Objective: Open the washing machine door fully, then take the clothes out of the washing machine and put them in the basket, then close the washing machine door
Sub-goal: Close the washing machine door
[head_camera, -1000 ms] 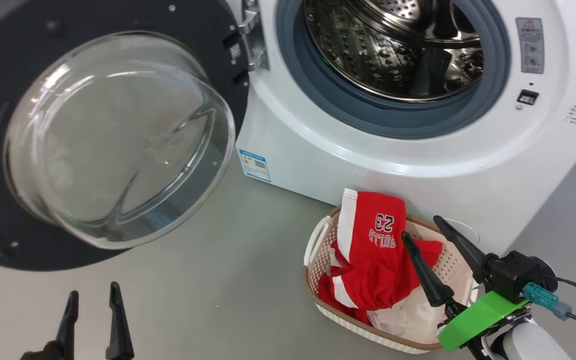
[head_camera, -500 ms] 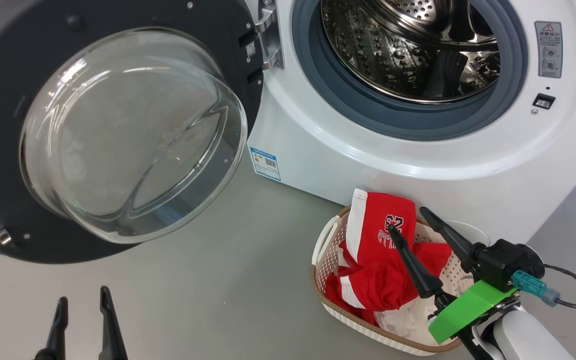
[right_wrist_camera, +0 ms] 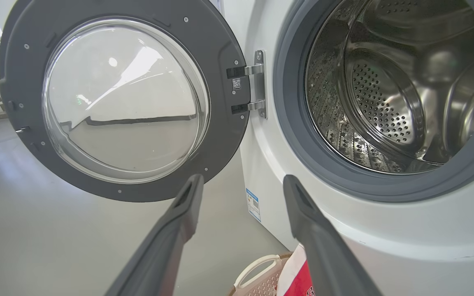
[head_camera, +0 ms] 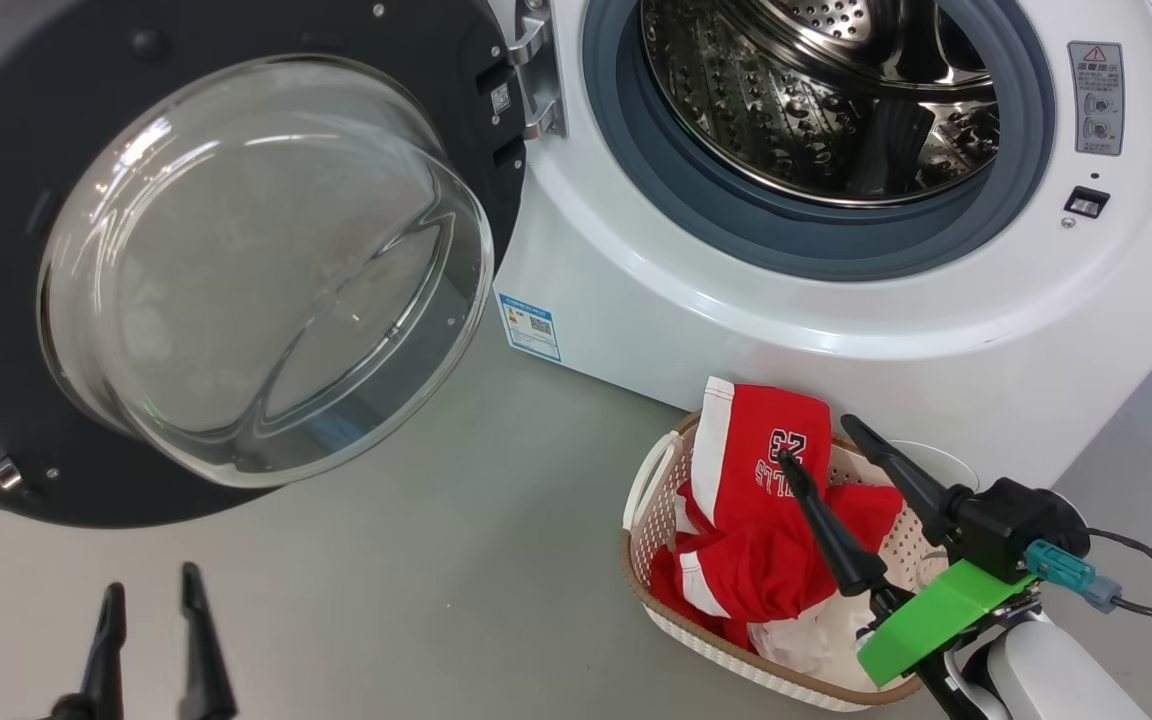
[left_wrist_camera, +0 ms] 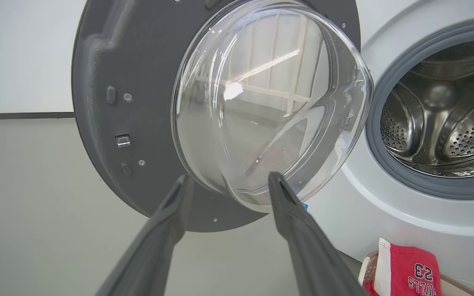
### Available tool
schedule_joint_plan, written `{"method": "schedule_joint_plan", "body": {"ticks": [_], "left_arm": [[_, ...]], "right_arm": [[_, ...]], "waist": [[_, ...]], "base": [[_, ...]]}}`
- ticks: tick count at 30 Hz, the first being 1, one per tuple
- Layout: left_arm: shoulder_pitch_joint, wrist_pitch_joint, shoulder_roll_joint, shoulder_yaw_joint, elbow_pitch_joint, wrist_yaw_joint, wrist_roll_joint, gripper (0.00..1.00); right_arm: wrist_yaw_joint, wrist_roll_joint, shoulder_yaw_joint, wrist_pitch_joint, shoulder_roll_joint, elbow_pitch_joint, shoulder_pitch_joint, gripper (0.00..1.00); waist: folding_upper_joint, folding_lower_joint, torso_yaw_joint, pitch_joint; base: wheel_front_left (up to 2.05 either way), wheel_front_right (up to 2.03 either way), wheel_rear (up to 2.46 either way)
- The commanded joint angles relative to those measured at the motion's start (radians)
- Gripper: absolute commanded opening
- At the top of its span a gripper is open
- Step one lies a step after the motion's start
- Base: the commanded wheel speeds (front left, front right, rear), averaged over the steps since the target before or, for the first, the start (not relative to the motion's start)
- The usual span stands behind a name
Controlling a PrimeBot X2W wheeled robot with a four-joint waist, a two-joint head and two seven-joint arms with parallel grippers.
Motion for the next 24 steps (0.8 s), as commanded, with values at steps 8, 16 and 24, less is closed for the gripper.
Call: {"method": "schedule_joint_plan", "body": {"ticks": [8,16,24], "left_arm": [[-0.041,-0.012,0.016,0.110,-0.126,-0.019,0.001,0.00],[-0.165,-0.012,0.083,0.320,-0.261,-0.084,-0.051,0.00],[-0.428,0.014,0.257,0.491,-0.082,-0.170,-0.266,0.00]], "right_arm": [[0.002,-0.005,0.001,-0.005,0.003,-0.029,-0.011,1.00],[0.002,-0.013,-0.022,-0.005,0.012,-0.040,0.014,1.00],[0.002,-0.020,-0.046,-0.005,0.018,-0.047,0.023,1.00]], "waist": [[-0.0001,0.0000,0.000,-0.003],[-0.0001,0.0000,0.000,-0.005],[-0.0001,0.0000,0.000,0.003]], "base": [[0.00,0.00,0.00],[0.00,0.00,0.00],[0.00,0.00,0.00]]}}
